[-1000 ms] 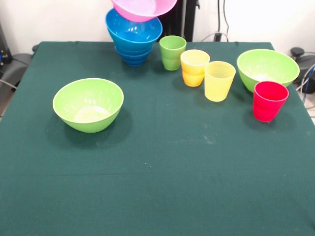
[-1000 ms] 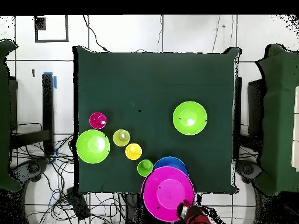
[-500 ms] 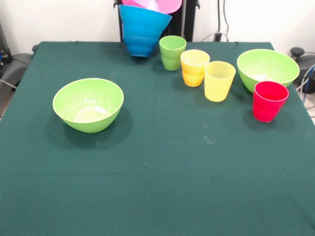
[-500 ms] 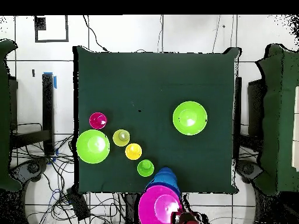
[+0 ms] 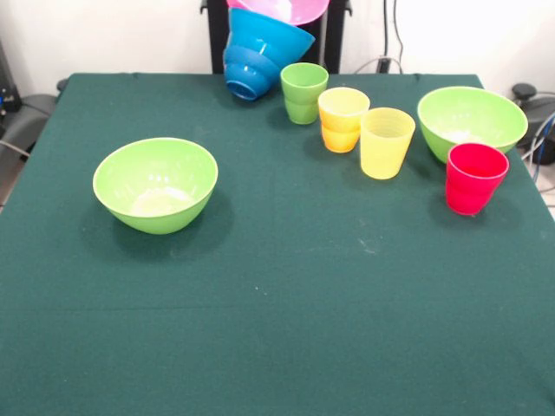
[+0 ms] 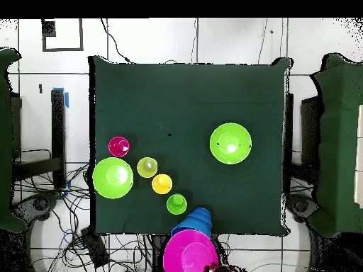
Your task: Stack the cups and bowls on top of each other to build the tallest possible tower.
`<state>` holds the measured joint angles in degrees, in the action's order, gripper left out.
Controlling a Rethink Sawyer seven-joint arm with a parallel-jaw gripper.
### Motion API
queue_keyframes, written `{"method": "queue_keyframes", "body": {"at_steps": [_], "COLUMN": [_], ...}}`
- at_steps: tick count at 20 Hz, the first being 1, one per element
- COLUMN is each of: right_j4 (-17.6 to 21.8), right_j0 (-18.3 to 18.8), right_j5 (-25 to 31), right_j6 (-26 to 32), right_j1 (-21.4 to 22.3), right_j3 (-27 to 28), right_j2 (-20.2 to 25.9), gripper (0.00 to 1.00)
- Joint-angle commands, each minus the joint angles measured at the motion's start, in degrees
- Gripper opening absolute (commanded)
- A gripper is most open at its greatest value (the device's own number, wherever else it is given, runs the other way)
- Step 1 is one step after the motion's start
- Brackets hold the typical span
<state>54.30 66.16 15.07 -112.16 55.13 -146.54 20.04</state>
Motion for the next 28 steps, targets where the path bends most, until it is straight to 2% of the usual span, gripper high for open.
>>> {"method": "queue_keyframes", "body": {"at_steps": [1,7,10,13,19,21,24,28], "right_j4": [-2.47,-6.53,-9.86,-12.20,-18.01,-18.20,-21.65,-23.31], "right_j0": [0.04,2.13,3.82,4.64,5.38,5.39,5.17,3.55], "right_j5": [0.93,2.55,4.18,3.51,2.23,-0.66,0.44,-0.54], "right_j6": [-2.26,0.74,3.88,5.85,6.97,5.22,4.69,1.96], "right_j1": [-0.75,3.04,5.25,7.92,13.50,13.50,11.93,9.63], "right_j3": [-1.79,-3.32,-3.29,-2.07,-3.38,-3.89,-4.05,-4.60], "right_j2": [0.71,3.80,6.93,10.91,17.52,19.26,22.23,23.51], "gripper": [0.00,0.00,0.00,0.00,0.00,0.00,0.00,0.00]}}
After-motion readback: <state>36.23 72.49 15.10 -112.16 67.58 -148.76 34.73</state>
